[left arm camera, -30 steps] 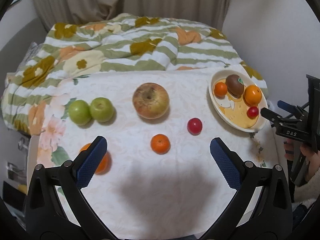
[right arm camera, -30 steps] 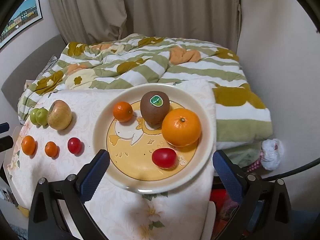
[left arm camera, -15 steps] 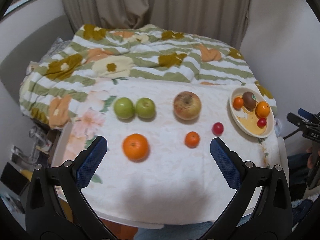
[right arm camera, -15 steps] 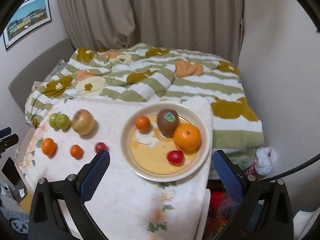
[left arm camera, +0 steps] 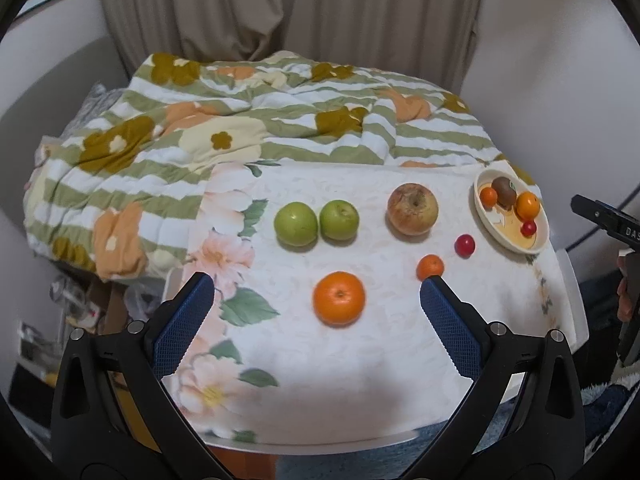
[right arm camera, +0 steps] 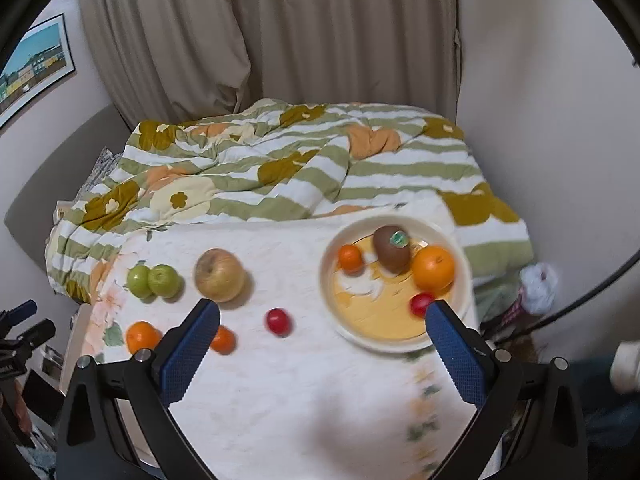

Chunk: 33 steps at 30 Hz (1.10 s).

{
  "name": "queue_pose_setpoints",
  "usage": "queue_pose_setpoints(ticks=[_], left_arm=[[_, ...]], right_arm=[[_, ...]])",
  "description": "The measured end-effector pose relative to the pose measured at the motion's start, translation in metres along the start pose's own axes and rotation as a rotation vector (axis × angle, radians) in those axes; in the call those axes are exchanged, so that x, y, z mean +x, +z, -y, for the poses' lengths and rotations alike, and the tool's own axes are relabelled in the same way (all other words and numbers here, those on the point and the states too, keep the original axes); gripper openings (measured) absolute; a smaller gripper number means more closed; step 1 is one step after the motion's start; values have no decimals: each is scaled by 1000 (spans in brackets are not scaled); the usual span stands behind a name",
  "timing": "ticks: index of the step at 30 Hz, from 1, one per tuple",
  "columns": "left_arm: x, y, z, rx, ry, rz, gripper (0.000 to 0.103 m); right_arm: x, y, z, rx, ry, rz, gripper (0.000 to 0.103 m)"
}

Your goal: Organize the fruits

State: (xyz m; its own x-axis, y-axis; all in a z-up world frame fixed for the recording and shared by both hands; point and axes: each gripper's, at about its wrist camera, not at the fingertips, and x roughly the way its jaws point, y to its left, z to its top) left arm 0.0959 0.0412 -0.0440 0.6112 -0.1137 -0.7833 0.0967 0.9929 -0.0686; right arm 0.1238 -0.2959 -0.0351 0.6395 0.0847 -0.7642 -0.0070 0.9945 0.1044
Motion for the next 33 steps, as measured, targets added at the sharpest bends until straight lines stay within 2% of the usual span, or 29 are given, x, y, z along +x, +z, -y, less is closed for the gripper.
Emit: queue_pose_setpoints(ticks=[10,14,20,25,30,33], left_arm=[[26,6,-41,157,-87,-63,103],[44,6,-47,223,-117,-94,103],[70,0,-43,281,-148,-109,103],[90,-11,-27,329,-183,-101,103],[119,-21,-5,380,-195,-130,103],[132,-26,5,381,-228,-150,103]], right_arm=[[15,-24,-59,61,-85,-53,103],[30,-36,-76,80,-83,-76,103],[54,-51,-92,30,-70,-108,102],[81,-62,-89,-1,-80,-124,103],[103,-69,-89,-53,-41,-126,102],[113,-71,-90,-82,-24,-142,100]])
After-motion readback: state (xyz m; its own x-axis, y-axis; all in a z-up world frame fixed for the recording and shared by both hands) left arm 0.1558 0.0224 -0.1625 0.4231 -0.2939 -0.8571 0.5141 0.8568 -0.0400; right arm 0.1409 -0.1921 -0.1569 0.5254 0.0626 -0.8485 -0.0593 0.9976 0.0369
